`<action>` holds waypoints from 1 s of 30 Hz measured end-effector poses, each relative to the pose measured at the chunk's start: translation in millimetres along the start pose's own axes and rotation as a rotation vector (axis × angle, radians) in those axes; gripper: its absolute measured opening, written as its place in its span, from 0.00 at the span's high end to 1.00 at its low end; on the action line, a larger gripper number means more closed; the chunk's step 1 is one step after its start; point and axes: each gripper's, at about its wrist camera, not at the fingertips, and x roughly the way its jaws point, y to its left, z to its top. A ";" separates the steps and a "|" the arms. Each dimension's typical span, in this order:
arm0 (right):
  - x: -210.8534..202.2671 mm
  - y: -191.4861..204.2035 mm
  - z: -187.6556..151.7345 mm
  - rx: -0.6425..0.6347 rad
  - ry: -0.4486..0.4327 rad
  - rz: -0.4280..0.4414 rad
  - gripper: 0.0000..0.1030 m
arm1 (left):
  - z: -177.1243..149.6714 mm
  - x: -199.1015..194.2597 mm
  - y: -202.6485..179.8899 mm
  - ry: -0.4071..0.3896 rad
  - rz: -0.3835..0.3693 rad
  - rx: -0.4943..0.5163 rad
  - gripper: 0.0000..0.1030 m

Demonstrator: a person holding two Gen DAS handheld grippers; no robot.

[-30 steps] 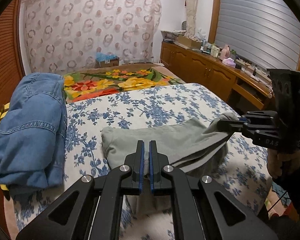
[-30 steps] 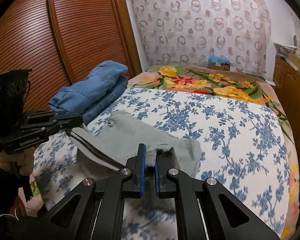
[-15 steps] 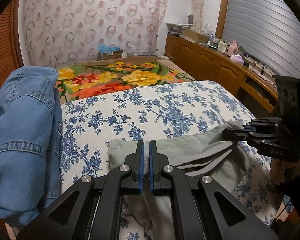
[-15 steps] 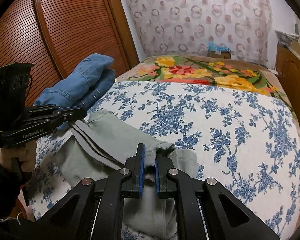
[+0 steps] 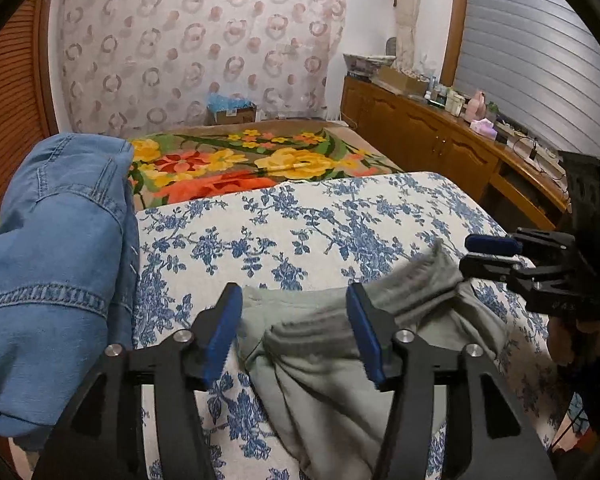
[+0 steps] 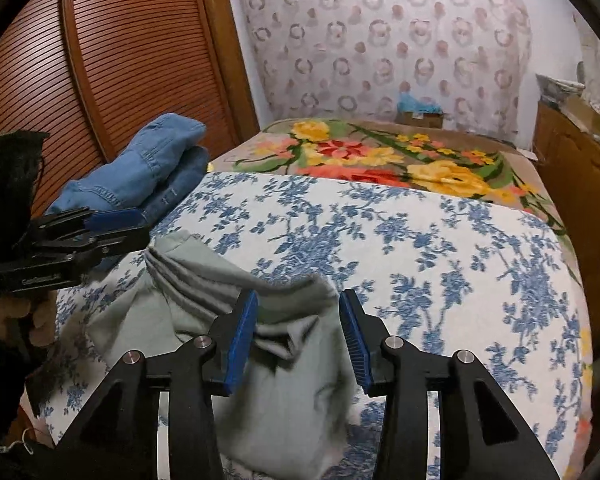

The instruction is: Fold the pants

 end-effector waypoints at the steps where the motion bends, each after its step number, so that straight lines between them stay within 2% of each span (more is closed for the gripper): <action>1: -1.5 -0.2 -1.1 -0.004 -0.001 -0.006 0.57 | -0.9 -0.8 0.5 -0.002 0.001 -0.002 0.40; 10: 1.4 -0.6 -16.4 -0.030 0.046 -0.016 0.57 | -13.5 5.5 -0.6 0.043 0.004 0.009 0.38; 16: 6.9 0.4 -10.9 -0.077 0.068 0.001 0.57 | -22.1 19.3 0.0 0.085 0.018 0.017 0.38; 18: 8.1 2.6 -8.4 -0.104 0.067 0.016 0.64 | -23.5 24.4 0.9 0.101 0.027 0.015 0.38; 20: 12.8 5.0 -6.1 -0.138 0.082 0.037 0.87 | -24.8 28.7 1.5 0.112 0.031 0.014 0.38; 21: 16.4 5.4 -4.4 -0.154 0.085 0.033 0.92 | -24.9 29.8 1.2 0.115 0.030 0.014 0.38; 25: 28.2 0.1 5.6 -0.149 0.077 -0.017 0.93 | -26.0 29.9 0.5 0.118 0.031 0.016 0.38; 30: 37.4 -1.4 7.5 -0.134 0.085 -0.038 0.93 | -28.4 23.4 -0.1 0.116 0.032 0.011 0.38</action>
